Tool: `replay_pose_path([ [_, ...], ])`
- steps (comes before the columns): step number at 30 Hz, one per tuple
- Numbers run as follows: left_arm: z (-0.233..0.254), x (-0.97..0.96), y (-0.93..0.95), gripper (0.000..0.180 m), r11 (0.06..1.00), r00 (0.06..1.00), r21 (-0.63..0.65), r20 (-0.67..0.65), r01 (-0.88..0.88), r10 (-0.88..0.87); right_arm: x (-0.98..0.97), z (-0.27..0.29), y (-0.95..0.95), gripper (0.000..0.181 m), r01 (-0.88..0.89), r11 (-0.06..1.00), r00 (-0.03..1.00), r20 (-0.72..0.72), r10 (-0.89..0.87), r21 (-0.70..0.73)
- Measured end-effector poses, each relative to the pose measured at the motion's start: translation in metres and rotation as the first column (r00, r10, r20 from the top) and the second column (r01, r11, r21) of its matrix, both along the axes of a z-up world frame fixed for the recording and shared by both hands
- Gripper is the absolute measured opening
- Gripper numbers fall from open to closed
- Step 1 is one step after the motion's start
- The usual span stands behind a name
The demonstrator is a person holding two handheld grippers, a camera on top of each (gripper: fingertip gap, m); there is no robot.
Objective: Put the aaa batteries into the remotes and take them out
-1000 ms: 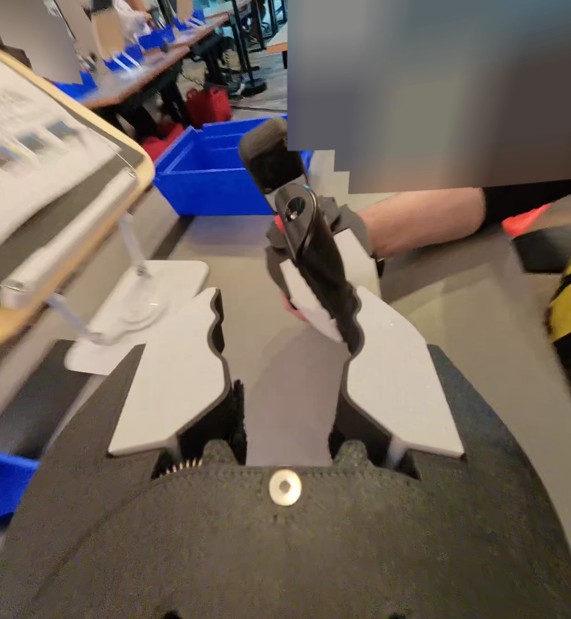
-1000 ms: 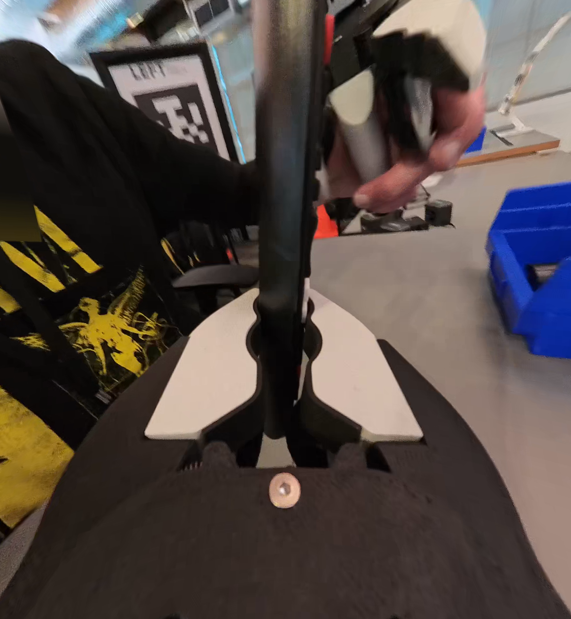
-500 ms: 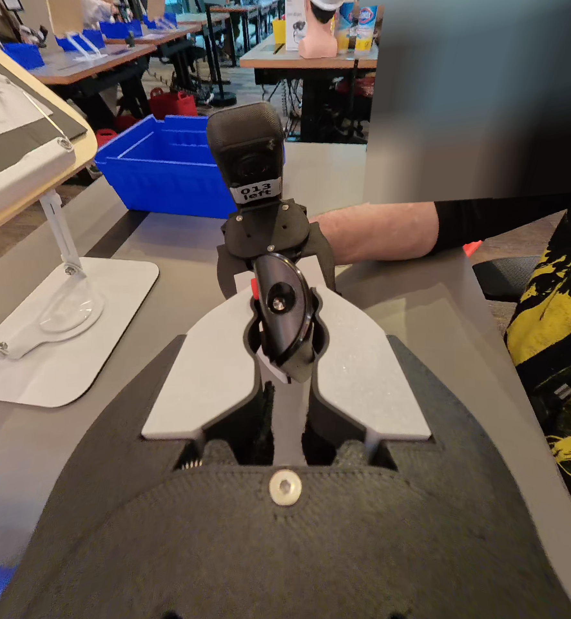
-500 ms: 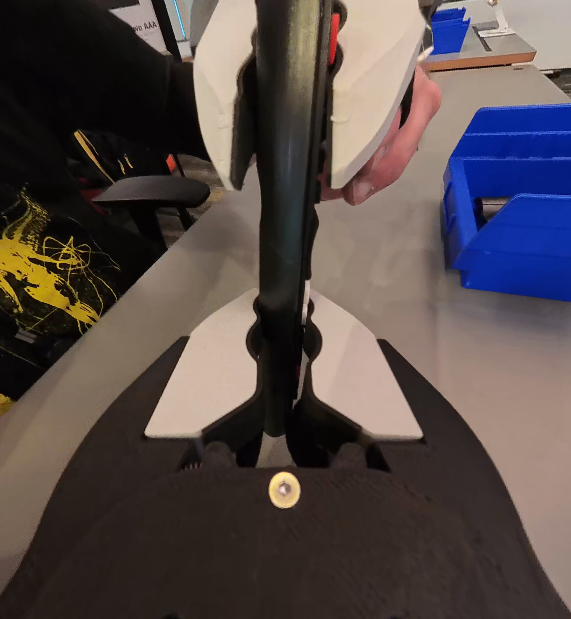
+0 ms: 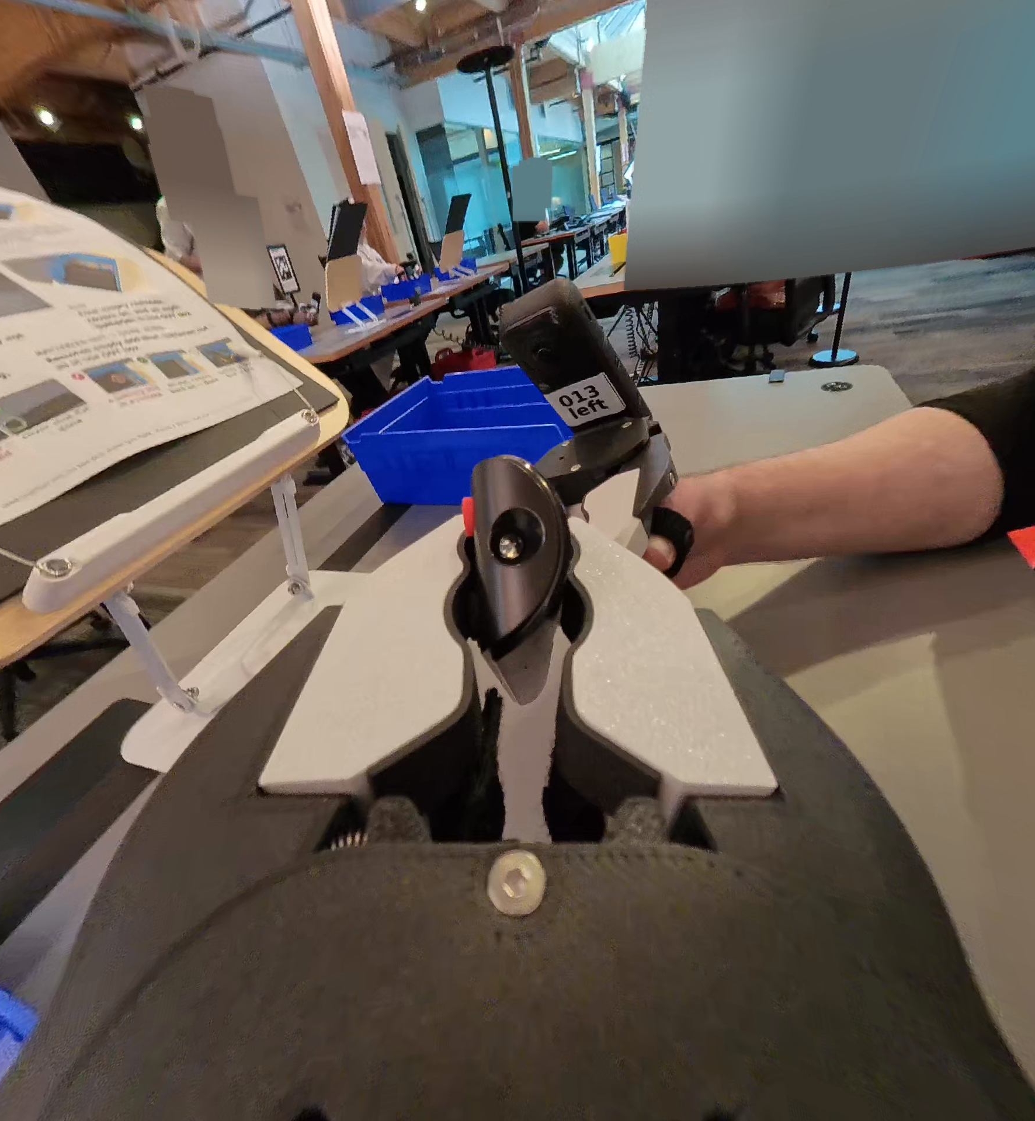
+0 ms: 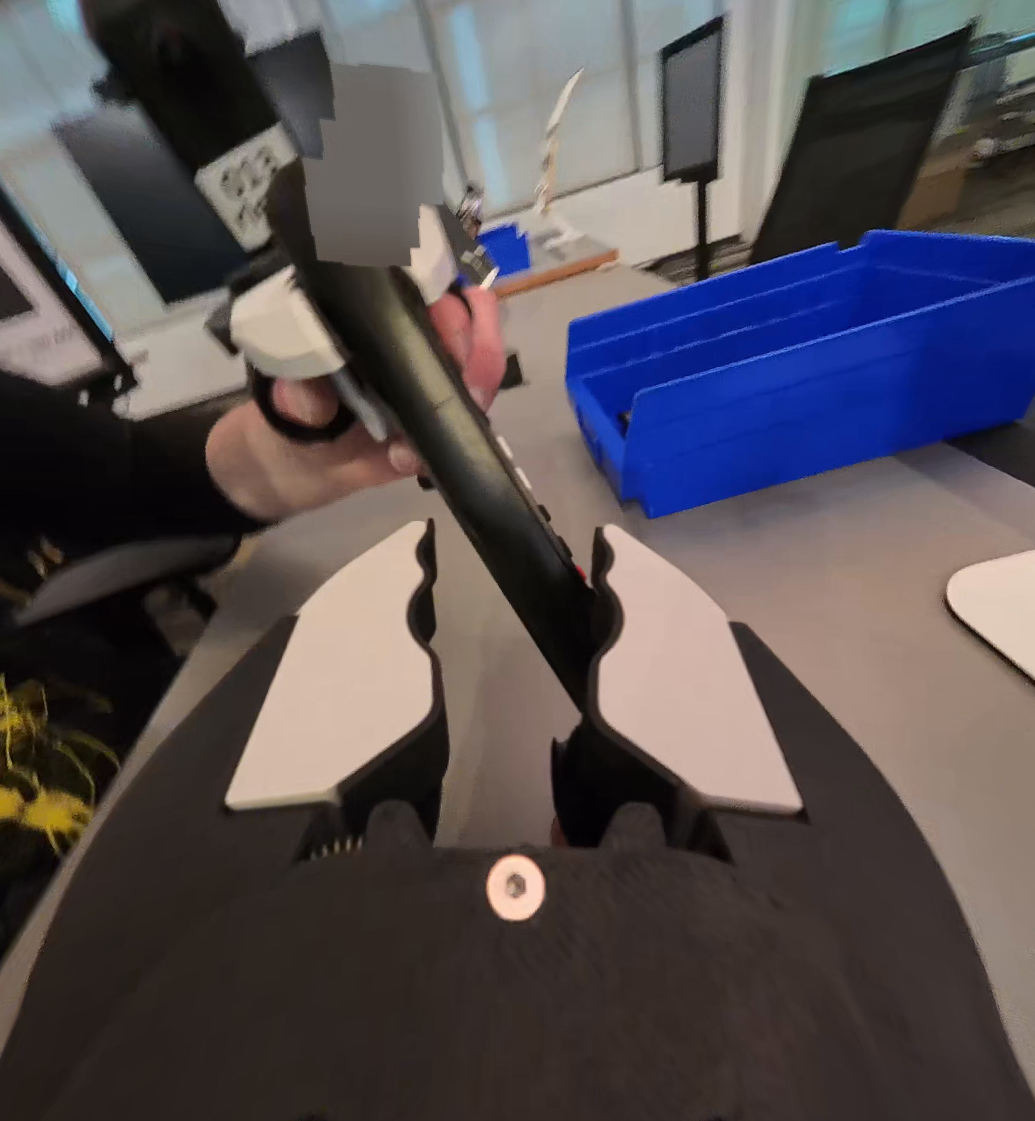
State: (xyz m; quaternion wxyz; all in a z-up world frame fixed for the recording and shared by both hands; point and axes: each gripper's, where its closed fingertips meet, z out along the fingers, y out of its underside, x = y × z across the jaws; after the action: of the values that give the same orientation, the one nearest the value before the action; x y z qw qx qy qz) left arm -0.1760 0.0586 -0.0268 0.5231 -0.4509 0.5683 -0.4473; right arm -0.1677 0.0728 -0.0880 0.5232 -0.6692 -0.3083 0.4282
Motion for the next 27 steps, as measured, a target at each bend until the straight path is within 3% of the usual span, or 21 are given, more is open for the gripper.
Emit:
replay_pose_path([
  [2,-0.002,0.003,-0.005,0.024,0.999,1.0,0.033,0.007,0.017,-0.017,0.002,0.005,-0.002,0.049,0.032,0.999,0.996,-0.078,-0.034,-0.031],
  [7,-0.005,0.011,-0.008,0.024,0.999,0.999,0.049,0.047,0.007,-0.01,0.0,0.007,-0.005,0.058,0.094,0.994,0.991,-0.087,-0.1,-0.063],
  [9,-0.005,0.013,-0.01,0.024,0.997,0.998,0.074,0.069,-0.004,-0.001,0.007,0.01,0.0,0.054,0.176,0.984,0.979,-0.102,-0.179,-0.041],
  [21,-0.004,0.024,-0.012,0.023,0.996,0.994,0.091,0.111,-0.001,-0.01,0.013,0.01,0.003,0.059,0.184,0.98,0.973,-0.126,-0.192,-0.072],
  [27,-0.004,0.027,-0.01,0.024,0.998,0.992,0.056,0.121,0.021,-0.027,0.014,0.012,0.001,0.051,0.16,0.985,0.975,-0.145,-0.168,-0.07],
])
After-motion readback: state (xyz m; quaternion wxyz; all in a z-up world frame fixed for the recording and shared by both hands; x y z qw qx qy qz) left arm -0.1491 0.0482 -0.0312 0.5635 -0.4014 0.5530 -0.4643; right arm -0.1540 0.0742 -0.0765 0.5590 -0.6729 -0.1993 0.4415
